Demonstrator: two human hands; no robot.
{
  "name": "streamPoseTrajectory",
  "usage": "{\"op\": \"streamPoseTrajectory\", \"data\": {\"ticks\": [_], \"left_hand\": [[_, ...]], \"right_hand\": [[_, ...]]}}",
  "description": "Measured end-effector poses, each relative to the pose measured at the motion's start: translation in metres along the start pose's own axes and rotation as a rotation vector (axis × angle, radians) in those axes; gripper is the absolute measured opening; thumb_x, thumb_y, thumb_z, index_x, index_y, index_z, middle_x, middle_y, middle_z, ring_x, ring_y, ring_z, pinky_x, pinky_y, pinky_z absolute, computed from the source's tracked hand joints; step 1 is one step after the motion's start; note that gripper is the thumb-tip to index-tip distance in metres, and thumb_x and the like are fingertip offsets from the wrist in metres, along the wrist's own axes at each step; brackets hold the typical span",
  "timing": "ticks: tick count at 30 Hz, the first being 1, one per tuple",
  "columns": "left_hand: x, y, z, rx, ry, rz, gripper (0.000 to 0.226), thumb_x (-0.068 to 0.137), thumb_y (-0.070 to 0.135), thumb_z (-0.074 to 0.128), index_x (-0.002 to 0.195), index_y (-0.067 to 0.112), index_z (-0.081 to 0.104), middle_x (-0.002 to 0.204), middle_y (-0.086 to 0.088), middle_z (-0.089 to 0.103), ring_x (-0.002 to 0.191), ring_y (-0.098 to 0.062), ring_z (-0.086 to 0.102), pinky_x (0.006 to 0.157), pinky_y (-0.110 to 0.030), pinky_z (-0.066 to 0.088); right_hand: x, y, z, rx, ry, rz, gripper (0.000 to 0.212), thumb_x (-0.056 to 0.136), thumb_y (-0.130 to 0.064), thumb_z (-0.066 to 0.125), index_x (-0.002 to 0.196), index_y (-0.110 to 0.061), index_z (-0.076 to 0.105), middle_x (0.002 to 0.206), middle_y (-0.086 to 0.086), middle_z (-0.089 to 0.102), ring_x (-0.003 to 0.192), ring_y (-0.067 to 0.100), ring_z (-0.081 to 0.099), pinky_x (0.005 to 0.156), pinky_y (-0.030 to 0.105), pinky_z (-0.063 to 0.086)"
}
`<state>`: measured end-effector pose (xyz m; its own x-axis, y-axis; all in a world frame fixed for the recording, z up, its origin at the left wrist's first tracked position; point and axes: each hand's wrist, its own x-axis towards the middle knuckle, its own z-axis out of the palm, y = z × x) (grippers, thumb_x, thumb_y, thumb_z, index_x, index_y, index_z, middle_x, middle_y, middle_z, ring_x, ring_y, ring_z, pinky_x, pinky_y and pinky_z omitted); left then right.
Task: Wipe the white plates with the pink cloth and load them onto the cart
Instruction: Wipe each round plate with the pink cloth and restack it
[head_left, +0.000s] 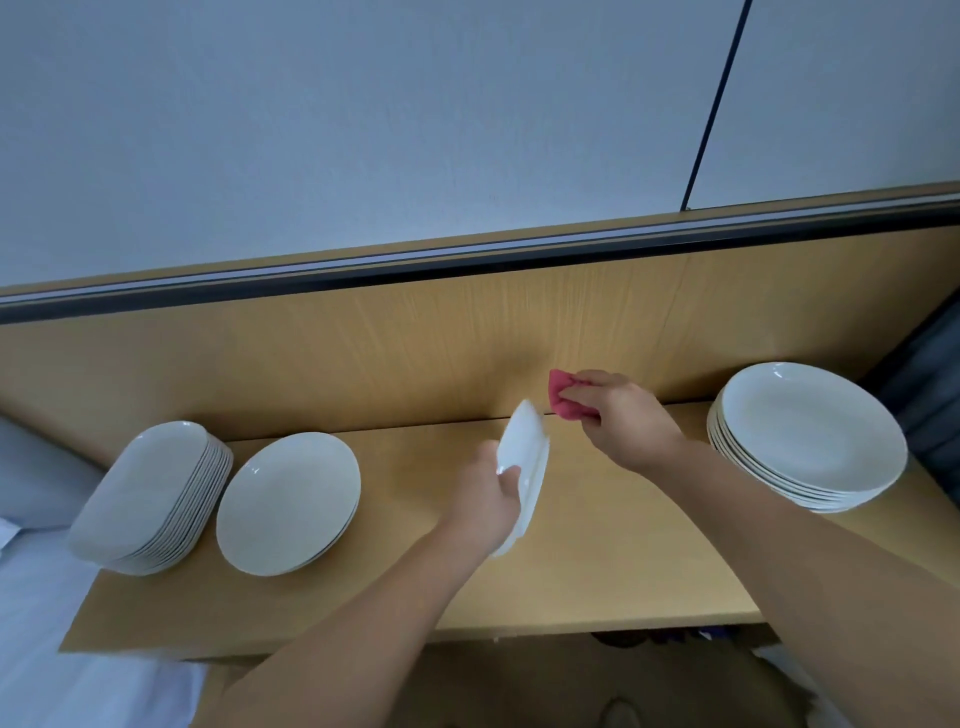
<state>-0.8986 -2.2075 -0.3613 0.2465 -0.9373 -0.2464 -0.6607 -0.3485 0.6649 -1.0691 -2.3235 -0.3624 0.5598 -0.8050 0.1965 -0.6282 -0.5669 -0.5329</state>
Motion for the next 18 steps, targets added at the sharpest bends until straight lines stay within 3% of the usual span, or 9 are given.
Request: {"op": "streamPoseTrajectory", "data": {"ticks": [5,8,11,15,18], "left_hand": [[0.019,-0.020,-0.030,-0.112,0.075,-0.084,0.027,0.099,0.025,0.045,0.123,0.015,0.048,0.101,0.002,0.058,0.086,-0.016,0.056,0.062,-0.029,0.042],[0.026,-0.034,-0.051,-0.115,0.032,-0.130,0.022,0.093,0.021,0.051,0.113,0.011,0.055,0.094,-0.002,0.063,0.080,-0.014,0.058,0.060,-0.027,0.041],[0.028,-0.046,-0.066,-0.110,-0.057,-0.063,0.017,0.079,0.007,0.059,0.095,0.004,0.062,0.090,-0.016,0.067,0.073,-0.018,0.055,0.064,-0.030,0.041],[0.034,-0.067,-0.071,-0.094,-0.098,-0.076,0.016,0.075,0.005,0.062,0.090,0.011,0.063,0.086,-0.013,0.068,0.075,-0.025,0.060,0.061,-0.030,0.040],[0.039,-0.082,-0.071,-0.108,-0.109,-0.094,0.019,0.076,0.004,0.061,0.092,0.014,0.062,0.084,-0.012,0.067,0.069,-0.019,0.056,0.058,-0.028,0.039]], "right_hand": [[0.007,-0.010,0.021,0.075,-0.039,-0.048,0.036,0.085,0.008,0.056,0.111,-0.012,0.072,0.111,-0.004,0.066,0.104,0.011,0.062,0.087,0.030,0.053],[0.020,-0.023,0.038,0.112,-0.045,-0.090,0.033,0.087,0.006,0.057,0.111,-0.010,0.071,0.113,-0.003,0.066,0.105,0.011,0.063,0.084,0.024,0.051],[0.035,-0.042,0.058,0.117,-0.050,-0.160,0.032,0.088,0.003,0.056,0.113,-0.011,0.070,0.114,-0.002,0.065,0.104,0.016,0.062,0.079,0.022,0.048],[0.055,-0.063,0.093,0.142,-0.117,-0.221,0.045,0.089,0.004,0.050,0.128,-0.014,0.063,0.133,-0.002,0.058,0.115,0.016,0.058,0.097,0.031,0.049],[0.064,-0.067,0.119,0.079,-0.194,-0.277,0.049,0.087,0.001,0.046,0.131,-0.015,0.061,0.140,0.000,0.053,0.124,0.024,0.052,0.104,0.038,0.044]]}}
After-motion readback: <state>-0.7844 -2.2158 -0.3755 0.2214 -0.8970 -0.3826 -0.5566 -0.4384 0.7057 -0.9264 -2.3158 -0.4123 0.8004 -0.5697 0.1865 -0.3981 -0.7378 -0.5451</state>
